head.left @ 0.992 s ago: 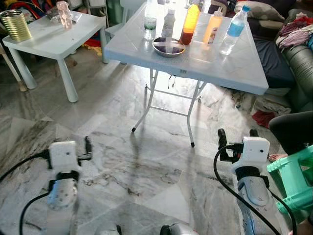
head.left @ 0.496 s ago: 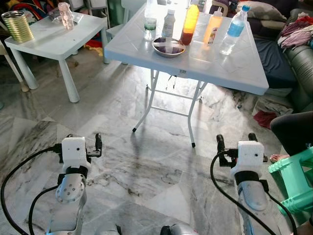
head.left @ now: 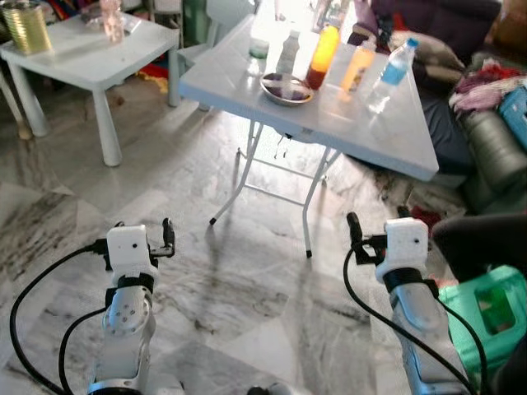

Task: Restocking fridge

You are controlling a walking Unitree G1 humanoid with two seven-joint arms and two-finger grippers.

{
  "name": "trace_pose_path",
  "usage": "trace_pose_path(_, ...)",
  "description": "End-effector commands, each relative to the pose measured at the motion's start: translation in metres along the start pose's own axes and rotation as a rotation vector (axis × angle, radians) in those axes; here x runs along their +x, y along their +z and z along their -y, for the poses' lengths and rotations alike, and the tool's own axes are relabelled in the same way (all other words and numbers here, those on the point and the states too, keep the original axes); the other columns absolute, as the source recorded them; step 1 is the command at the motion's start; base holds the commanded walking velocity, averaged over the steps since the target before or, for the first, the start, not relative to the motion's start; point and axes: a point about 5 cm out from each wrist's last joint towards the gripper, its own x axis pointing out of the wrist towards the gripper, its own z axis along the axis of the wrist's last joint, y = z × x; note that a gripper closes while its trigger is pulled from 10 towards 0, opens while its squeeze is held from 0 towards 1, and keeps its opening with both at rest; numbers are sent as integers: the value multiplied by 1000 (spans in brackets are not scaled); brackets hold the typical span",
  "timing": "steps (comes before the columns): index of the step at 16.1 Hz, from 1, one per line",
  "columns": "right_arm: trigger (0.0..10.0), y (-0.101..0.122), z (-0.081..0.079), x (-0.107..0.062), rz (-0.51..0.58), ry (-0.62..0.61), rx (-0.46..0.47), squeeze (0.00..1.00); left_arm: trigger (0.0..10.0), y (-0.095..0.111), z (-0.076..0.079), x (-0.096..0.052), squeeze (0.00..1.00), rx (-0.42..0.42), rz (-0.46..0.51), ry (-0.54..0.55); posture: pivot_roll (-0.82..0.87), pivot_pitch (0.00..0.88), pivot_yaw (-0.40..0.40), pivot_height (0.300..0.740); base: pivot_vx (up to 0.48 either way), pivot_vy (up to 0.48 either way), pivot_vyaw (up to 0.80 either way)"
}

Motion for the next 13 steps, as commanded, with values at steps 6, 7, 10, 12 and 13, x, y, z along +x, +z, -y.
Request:
trace_pose_path(6, 10000, -6, 10, -16, 1, -130, 32, 0, 10000, 0, 20, 12, 0, 38, -26, -183, -15, 27, -38, 740, 0, 0, 0)
trace_pose_path(7, 10000, -6, 12, -22, 1, -163, 34, 0, 10000, 1, 23, 16, 0, 46, -31, -217, -49, 42, 2, 740, 0, 0, 0)
trace_pose_path(10, 10000, -7, 18, -33, 2, -214, 34, 0, 10000, 3, 33, 23, 0, 60, -39, -290, -101, 71, 55, 740, 0, 0, 0)
trace_pose_path(12, 10000, -7, 20, -37, -1, -227, 31, 0, 10000, 3, 39, 24, 0, 55, -41, -318, -108, 80, 55, 740, 0, 0, 0)
trace_pose_path(13, 10000, -8, 19, -37, -13, -222, 56, 0, 10000, 4, 41, 25, 0, 48, -38, -327, -102, 84, 44, 740, 0, 0, 0)
